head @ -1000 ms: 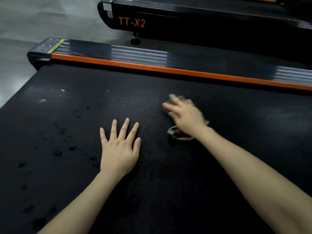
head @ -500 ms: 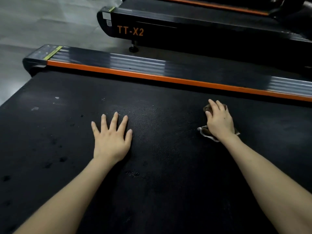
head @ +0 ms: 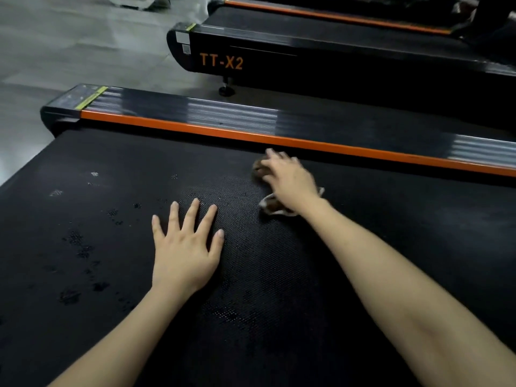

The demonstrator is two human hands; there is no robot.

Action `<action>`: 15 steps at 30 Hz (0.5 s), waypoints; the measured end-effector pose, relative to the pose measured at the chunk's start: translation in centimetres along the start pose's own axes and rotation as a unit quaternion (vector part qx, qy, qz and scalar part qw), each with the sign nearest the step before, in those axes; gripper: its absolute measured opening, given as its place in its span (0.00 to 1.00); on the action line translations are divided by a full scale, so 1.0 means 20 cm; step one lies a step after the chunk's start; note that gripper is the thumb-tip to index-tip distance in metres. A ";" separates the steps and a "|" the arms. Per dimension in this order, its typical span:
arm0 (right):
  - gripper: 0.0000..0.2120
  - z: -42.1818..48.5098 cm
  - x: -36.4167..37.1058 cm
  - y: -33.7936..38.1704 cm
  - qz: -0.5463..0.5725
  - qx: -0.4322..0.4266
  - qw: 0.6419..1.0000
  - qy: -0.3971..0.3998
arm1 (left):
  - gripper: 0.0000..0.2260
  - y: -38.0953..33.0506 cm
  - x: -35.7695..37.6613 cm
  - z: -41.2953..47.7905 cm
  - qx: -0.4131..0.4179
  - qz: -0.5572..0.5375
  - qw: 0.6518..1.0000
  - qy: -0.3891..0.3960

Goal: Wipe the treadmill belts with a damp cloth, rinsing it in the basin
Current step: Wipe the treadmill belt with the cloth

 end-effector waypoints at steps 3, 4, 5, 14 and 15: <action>0.16 -0.01 -0.10 -0.40 0.018 0.197 0.978 -0.070 | 0.34 -0.01 0.01 0.00 -0.007 0.003 1.000 0.001; 0.16 -0.01 -0.10 -0.43 0.020 0.242 0.968 -0.067 | 0.34 -0.01 0.01 0.00 -0.007 0.005 1.000 0.003; 0.17 0.00 -0.09 -0.42 0.008 0.266 0.962 -0.065 | 0.34 -0.02 0.01 0.00 -0.007 0.005 1.000 0.005; 0.21 0.12 0.16 0.45 0.036 -0.019 0.999 0.026 | 0.35 -0.01 -0.01 0.00 -0.002 0.007 1.000 0.014; 0.21 0.10 0.15 0.43 0.024 -0.053 0.998 0.038 | 0.35 -0.01 -0.01 -0.01 -0.001 0.002 1.000 0.014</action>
Point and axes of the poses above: each hand's wrist, its own z-axis towards the middle knuckle, its own x-axis out of the palm, y = z × x, the point moved 7 cm from there along z, towards the middle knuckle, and after that the axes turned 3 degrees about -z, right-handed, at the moved point
